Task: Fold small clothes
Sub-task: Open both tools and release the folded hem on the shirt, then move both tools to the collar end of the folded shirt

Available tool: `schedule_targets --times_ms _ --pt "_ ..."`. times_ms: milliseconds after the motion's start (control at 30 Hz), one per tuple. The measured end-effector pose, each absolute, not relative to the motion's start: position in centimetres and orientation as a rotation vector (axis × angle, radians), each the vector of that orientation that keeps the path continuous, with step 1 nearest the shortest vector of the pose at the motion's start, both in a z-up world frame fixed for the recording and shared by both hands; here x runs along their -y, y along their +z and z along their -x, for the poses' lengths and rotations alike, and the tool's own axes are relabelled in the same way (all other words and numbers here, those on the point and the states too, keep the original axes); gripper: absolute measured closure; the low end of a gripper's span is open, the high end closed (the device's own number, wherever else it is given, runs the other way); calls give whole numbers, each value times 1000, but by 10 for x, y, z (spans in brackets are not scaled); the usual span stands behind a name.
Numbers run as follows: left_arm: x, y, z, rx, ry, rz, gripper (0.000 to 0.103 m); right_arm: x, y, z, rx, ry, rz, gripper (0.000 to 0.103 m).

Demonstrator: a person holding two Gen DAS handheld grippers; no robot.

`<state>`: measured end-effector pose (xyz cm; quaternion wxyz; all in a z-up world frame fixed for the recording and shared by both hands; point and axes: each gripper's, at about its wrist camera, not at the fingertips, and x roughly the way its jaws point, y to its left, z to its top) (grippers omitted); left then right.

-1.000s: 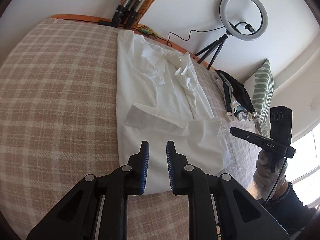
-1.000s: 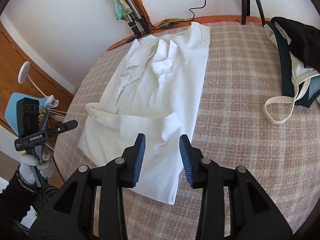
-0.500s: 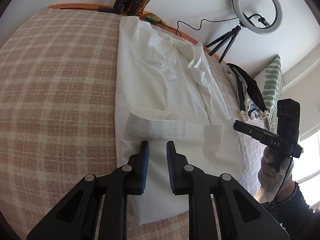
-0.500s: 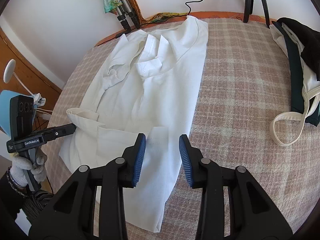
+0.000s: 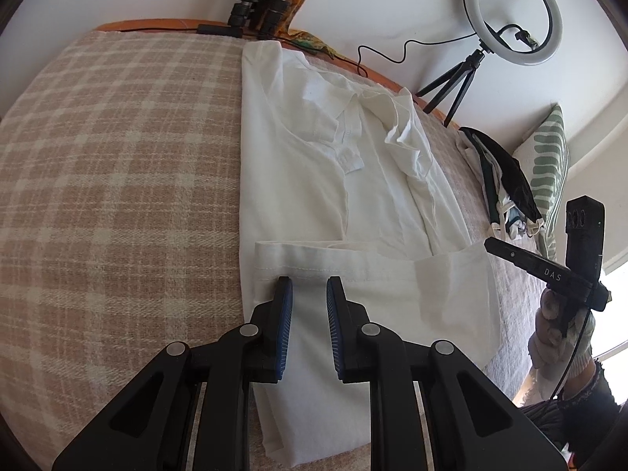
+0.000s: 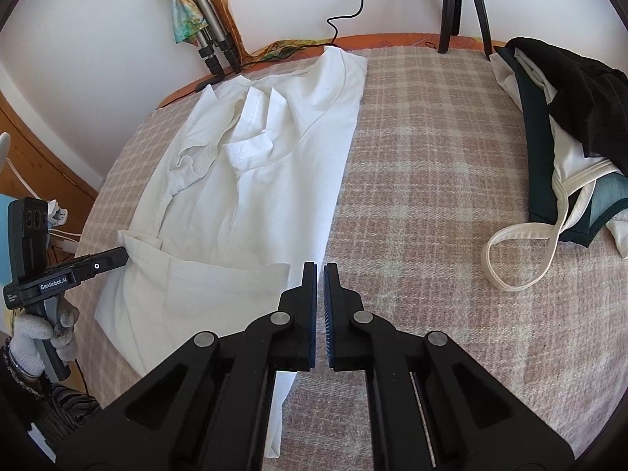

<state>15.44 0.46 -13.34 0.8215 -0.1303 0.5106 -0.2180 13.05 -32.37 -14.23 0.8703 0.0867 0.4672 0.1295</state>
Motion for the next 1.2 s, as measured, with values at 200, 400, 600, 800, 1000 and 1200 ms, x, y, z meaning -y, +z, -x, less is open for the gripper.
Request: schedule_targets --times_ms 200,400,600,800,1000,1200 --pt "-9 -118 -152 -1017 -448 280 87 315 -133 -122 -954 338 -176 59" --pt "-3 -127 -153 -1046 -451 255 87 298 -145 -125 -999 361 -122 98" --pt "-6 -135 -156 -1064 -415 241 87 304 -147 -125 -984 286 -76 99" --pt "-17 -116 -160 -1014 -402 267 87 325 -131 -130 -957 321 -186 95" --pt "-28 -105 -190 -977 -417 328 73 342 -127 -154 -939 315 -248 88" --pt "-31 -107 -235 -993 -419 313 68 357 -130 -198 -943 319 -302 88"
